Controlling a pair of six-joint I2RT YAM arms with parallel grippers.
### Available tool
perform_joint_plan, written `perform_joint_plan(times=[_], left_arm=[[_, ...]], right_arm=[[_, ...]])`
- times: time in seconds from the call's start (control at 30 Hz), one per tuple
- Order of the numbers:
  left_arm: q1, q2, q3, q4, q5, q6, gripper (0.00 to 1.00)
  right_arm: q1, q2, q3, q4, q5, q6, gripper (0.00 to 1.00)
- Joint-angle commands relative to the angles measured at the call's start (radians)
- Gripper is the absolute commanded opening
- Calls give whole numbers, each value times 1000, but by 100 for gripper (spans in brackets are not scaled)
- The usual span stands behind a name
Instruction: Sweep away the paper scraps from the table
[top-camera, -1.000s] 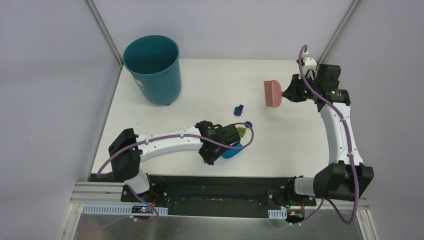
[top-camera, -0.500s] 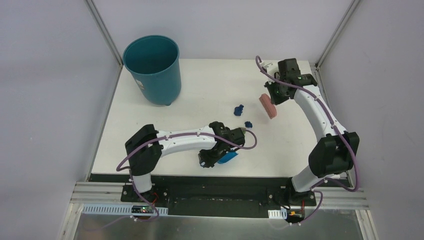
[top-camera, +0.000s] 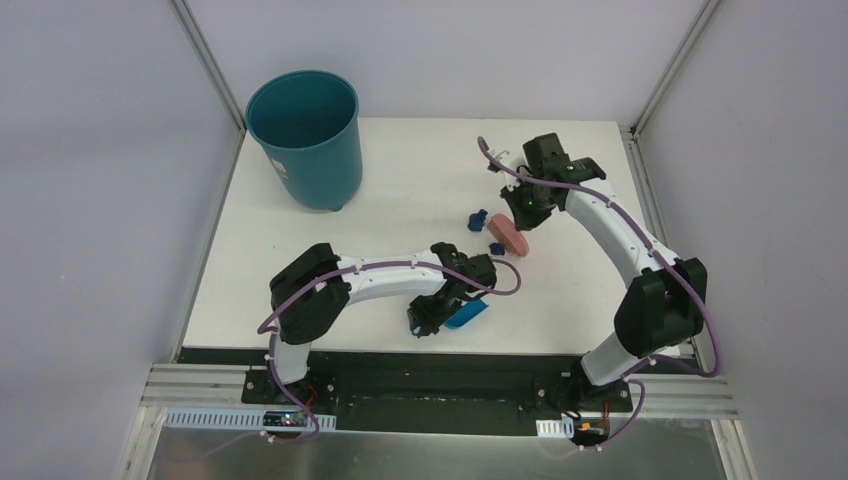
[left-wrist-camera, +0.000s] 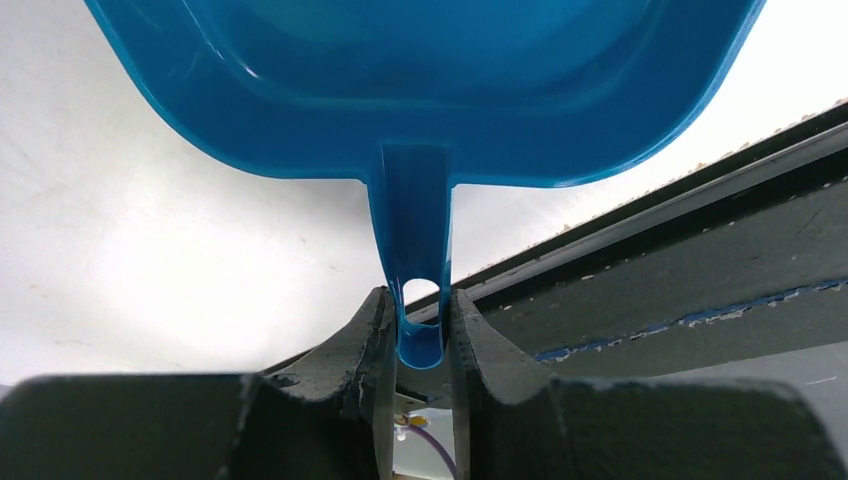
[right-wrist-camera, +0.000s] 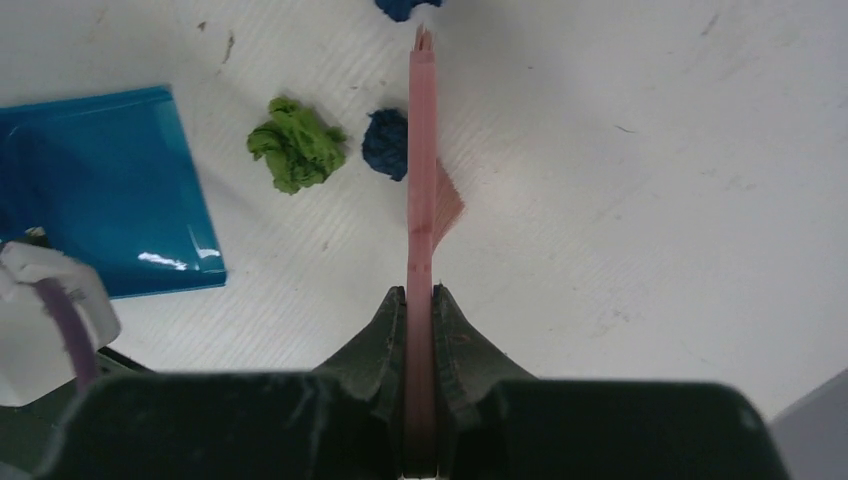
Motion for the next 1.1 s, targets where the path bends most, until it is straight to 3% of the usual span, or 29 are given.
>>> perform_joint_plan(times=[0.0, 0.37, 0.67, 0.9, 1.07], left_arm=[[18, 20, 51, 24, 22, 35, 0], [22, 49, 67, 43, 40, 50, 0], [22, 3, 1, 101, 28, 31, 0], [22, -28, -39, 113, 33, 23, 0], [21, -29, -42, 115, 42, 23, 0]], right_arm=[[54, -39, -37, -29, -57, 4, 0], [88, -170, -93, -143, -277, 34, 0], [65, -163, -36, -164, -336, 73, 0], [36, -121, 60, -217, -294, 59, 0], [31, -104, 87, -195, -162, 59, 0]])
